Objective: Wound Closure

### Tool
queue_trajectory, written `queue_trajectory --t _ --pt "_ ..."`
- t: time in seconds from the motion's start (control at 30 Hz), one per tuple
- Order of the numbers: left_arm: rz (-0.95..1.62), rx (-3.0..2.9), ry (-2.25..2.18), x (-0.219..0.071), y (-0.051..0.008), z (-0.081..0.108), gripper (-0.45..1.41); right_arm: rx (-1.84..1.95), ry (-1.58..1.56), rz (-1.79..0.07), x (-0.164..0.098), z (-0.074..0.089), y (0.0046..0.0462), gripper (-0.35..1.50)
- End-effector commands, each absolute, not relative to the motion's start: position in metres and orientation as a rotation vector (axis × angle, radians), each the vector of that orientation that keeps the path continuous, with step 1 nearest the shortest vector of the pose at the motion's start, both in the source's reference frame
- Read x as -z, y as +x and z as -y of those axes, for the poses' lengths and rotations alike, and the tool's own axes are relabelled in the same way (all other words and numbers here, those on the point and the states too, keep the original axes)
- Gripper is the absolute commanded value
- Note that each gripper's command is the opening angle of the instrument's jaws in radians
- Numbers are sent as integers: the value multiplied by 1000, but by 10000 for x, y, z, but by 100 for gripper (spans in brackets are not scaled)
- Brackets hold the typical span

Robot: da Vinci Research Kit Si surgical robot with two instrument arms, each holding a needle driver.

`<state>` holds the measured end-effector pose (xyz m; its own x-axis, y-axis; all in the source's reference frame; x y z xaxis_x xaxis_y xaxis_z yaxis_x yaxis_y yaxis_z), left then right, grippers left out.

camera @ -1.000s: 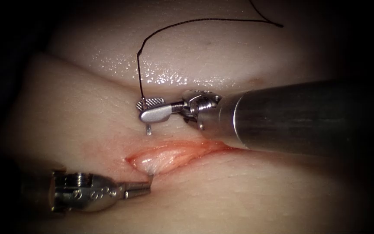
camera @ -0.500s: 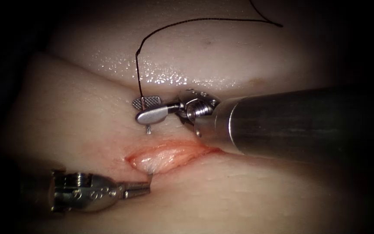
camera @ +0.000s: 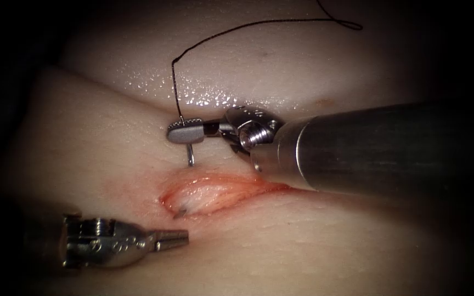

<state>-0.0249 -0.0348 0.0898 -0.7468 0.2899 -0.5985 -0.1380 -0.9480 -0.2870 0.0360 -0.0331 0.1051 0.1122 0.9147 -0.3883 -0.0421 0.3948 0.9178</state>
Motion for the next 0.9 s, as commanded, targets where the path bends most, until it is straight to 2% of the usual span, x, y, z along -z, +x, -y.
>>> queue_trajectory --t 0.03,0.33,0.9 --pt "334 -2717 -988 -905 -255 353 -45 -857 925 -1257 -1054 338 370 -35" --pt "332 -2716 -985 -905 -258 352 -45 -929 1074 -1289 -1040 359 375 -35" --pt "333 -2716 -986 -905 -258 352 -45 -1078 1353 -1115 -1019 409 377 -35"
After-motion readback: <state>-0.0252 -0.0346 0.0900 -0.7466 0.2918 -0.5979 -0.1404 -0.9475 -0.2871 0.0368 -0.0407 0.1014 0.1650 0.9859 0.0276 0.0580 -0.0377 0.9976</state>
